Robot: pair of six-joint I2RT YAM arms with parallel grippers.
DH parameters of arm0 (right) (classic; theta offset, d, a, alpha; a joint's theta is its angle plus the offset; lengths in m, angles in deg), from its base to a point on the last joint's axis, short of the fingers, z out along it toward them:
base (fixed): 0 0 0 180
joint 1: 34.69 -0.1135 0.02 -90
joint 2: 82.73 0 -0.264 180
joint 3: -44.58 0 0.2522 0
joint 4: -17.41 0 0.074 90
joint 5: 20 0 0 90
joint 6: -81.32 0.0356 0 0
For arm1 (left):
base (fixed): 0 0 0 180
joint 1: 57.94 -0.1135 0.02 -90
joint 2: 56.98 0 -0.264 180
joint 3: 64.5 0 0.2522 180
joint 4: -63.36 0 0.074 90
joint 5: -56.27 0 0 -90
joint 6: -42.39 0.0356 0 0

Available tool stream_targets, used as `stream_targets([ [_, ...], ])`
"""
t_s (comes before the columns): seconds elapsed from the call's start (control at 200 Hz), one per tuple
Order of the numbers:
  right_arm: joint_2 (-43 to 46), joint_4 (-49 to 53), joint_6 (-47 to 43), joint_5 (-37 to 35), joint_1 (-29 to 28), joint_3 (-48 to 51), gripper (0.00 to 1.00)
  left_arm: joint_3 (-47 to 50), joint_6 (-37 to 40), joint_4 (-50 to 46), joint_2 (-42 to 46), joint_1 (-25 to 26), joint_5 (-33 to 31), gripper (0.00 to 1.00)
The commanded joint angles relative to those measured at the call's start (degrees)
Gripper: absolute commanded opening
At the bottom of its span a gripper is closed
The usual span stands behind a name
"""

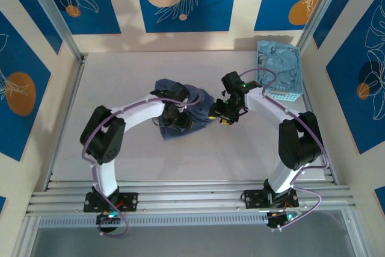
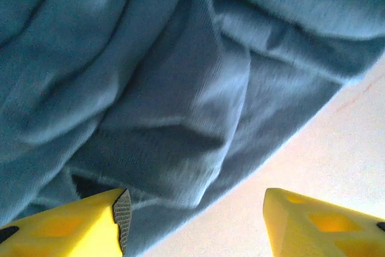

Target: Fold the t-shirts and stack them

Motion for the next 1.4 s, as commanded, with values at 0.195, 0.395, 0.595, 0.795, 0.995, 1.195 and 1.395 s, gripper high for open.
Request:
stream_targets([
  [0.195, -1.7, -1.1, 0.0, 2.3, 2.2, -0.2, 0.49, -6.9, 5.3, -6.6, -7.0, 1.7, -12.9, 0.20],
  [0.395, -5.8, -1.9, -1.9, 1.3, 1.0, -6.7, 0.48, -3.8, 3.7, -6.6, 1.8, 1.7, -16.7, 0.00],
  [0.595, -13.5, -4.5, -6.3, -0.2, -0.1, -17.9, 0.51, 1.3, 1.3, -6.1, 14.2, 1.3, -14.4, 0.00],
  [0.795, -24.2, -0.6, -13.0, -5.0, -3.3, -32.2, 0.51, 2.2, 1.1, -7.7, 17.3, 0.7, -13.4, 0.00],
  [0.995, -30.8, 3.8, -12.4, -10.4, -4.7, -39.1, 0.07, 2.0, -0.1, -9.0, 19.7, 0.6, -14.3, 0.00],
  [1.195, -22.7, 3.2, -8.2, -15.4, -2.6, -38.5, 0.00, -0.4, 0.1, -13.0, 22.8, -0.8, -18.6, 0.00],
  [1.395, -13.4, 2.9, -3.7, -14.6, 2.7, -43.6, 0.00, -6.9, 1.3, -14.2, 25.1, -5.6, -21.7, 0.00],
])
